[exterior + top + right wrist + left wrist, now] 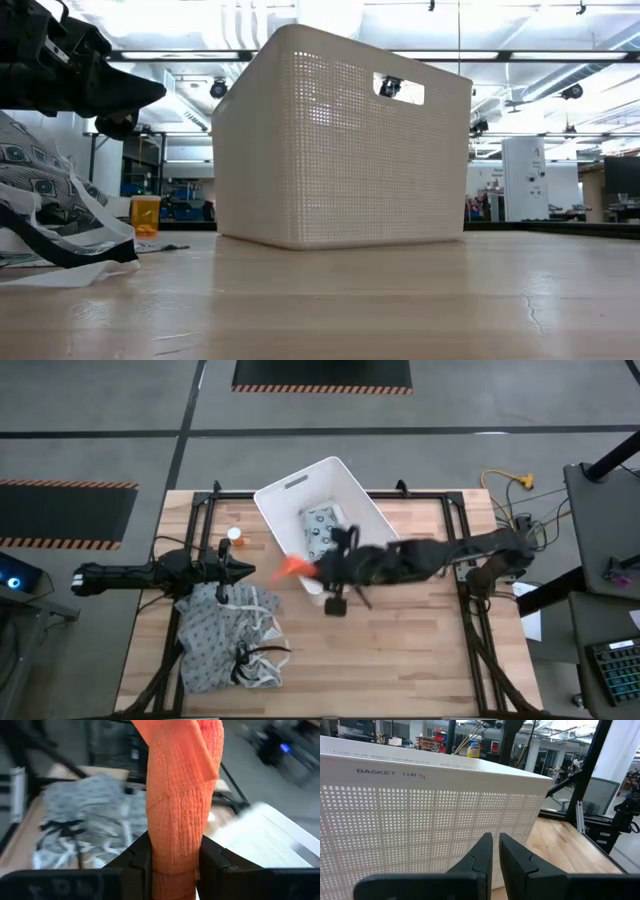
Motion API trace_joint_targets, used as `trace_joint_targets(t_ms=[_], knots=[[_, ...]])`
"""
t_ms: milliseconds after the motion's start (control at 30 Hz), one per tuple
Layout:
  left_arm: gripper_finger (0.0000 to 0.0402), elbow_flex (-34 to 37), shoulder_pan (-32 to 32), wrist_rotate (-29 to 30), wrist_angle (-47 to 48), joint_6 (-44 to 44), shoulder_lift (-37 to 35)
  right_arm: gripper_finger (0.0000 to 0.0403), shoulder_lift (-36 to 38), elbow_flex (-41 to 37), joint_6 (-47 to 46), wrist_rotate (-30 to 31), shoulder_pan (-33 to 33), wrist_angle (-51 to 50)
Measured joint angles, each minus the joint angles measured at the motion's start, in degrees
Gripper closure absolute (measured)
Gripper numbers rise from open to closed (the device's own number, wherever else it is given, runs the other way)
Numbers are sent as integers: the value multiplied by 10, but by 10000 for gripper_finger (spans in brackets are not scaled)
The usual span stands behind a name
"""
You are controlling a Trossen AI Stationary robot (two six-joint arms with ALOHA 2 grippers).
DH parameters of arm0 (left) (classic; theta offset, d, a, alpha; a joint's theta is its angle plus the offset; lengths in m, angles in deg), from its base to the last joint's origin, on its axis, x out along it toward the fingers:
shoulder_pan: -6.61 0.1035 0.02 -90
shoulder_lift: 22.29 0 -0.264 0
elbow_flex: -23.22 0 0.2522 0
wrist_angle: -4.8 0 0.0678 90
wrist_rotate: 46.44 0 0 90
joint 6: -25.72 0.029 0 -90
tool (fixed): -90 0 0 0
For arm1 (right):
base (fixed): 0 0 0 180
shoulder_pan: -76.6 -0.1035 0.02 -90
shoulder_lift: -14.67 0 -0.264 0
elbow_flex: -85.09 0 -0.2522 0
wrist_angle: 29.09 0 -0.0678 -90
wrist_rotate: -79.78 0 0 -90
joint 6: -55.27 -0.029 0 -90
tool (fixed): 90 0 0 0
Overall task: Pick & place medical supplies in basket/bin
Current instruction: Put the orange bandage into the white bin, then put the orange pill bottle into the white bin
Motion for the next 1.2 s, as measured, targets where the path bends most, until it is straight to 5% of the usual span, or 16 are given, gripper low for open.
trace_joint_targets(t_ms=[200,500,633,733,900,1200], knots=[[387,0,0,0,0,0,0,287,27,-3,-80,5,73,-137],[387,0,0,0,0,0,0,141,27,-1,-121,-29,119,-193],[387,0,0,0,0,0,0,111,44,5,-91,-22,122,-178],[387,0,0,0,0,0,0,118,88,-19,-14,-41,107,-105],[387,0,0,0,0,0,0,162,186,-134,-1,-208,100,58],[387,0,0,0,0,0,0,250,433,-423,-61,-254,98,180]])
